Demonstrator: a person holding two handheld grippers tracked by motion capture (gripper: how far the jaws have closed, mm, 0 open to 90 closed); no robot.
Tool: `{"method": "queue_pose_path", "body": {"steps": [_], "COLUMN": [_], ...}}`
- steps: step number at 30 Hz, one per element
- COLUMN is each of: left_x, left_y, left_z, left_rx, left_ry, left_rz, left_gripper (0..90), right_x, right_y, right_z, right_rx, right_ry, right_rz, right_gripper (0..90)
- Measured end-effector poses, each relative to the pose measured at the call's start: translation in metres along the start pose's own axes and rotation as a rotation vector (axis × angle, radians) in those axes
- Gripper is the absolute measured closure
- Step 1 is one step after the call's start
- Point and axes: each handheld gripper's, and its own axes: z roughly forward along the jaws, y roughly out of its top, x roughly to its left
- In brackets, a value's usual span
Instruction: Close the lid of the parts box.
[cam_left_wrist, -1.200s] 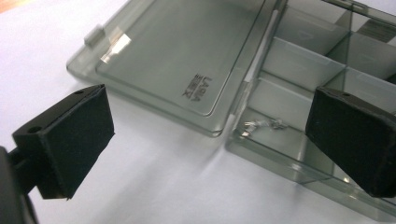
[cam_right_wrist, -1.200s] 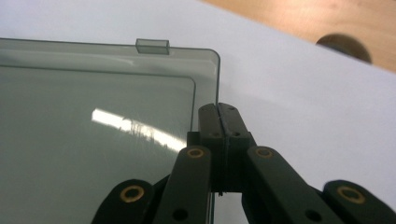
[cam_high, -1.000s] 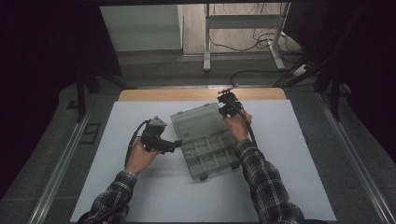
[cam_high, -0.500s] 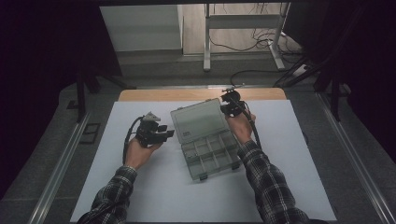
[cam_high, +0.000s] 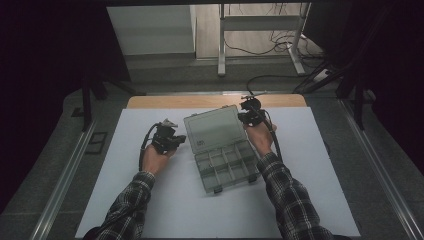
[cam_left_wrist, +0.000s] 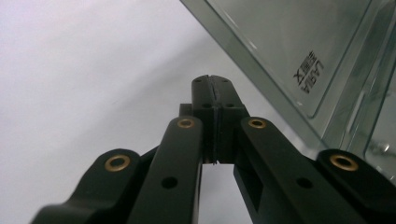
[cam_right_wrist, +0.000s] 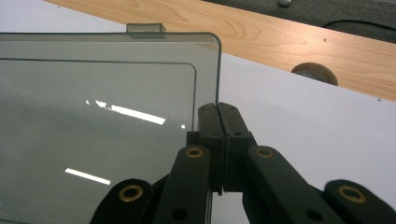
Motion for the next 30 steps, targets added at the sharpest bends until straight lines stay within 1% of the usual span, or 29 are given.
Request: {"method": "queue_pose_path", "body": {"steps": [2, 5, 6, 11, 14, 18, 20, 22, 23, 24, 30], "left_x": [-0.001, -0.002, -0.003, -0.002, -0.001, 0.001, 0.003, 0.004, 0.005, 0.006, 0.003], "left_y": [0.001, 0.004, 0.004, 0.007, 0.008, 0.013, 0.016, 0.019, 0.020, 0.021, 0.025], "left_z": [0.003, 0.008, 0.009, 0.011, 0.011, 0.007, 0.004, 0.001, -0.001, -0.002, -0.008], "left_rx": [-0.006, -0.016, -0.020, -0.032, -0.049, -0.072, -0.084, -0.099, -0.098, -0.105, -0.119], "left_ry": [-0.009, -0.006, -0.011, -0.020, -0.026, -0.035, -0.040, -0.049, -0.052, -0.056, -0.061], "left_rz": [-0.005, -0.012, -0.013, -0.012, -0.023, -0.033, -0.030, -0.041, -0.037, -0.042, -0.029], "left_gripper": [89.5, 89.5, 89.5, 89.5, 89.5, 89.5, 89.5, 89.4, 89.4, 89.4, 89.4], "right_x": [0.000, 0.000, -0.001, -0.002, -0.003, -0.004, -0.005, -0.005, -0.006, -0.006, -0.007], "right_y": [0.000, 0.000, 0.000, 0.000, -0.001, -0.001, -0.001, -0.002, -0.002, -0.002, -0.003], "right_z": [-0.001, -0.003, -0.004, -0.007, -0.008, -0.010, -0.011, -0.013, -0.014, -0.015, -0.021], "right_rx": [-0.003, -0.007, -0.007, -0.008, -0.010, -0.015, -0.018, -0.020, -0.021, -0.023, -0.035], "right_ry": [0.003, 0.006, 0.008, 0.018, 0.024, 0.031, 0.034, 0.039, 0.044, 0.045, 0.056], "right_rz": [-0.001, -0.001, 0.001, 0.000, 0.003, 0.004, 0.003, 0.003, 0.002, 0.001, -0.007], "right_gripper": [88.8, 88.7, 88.6, 88.4, 88.3, 87.7, 87.4, 87.2, 87.1, 87.0, 86.6]}}
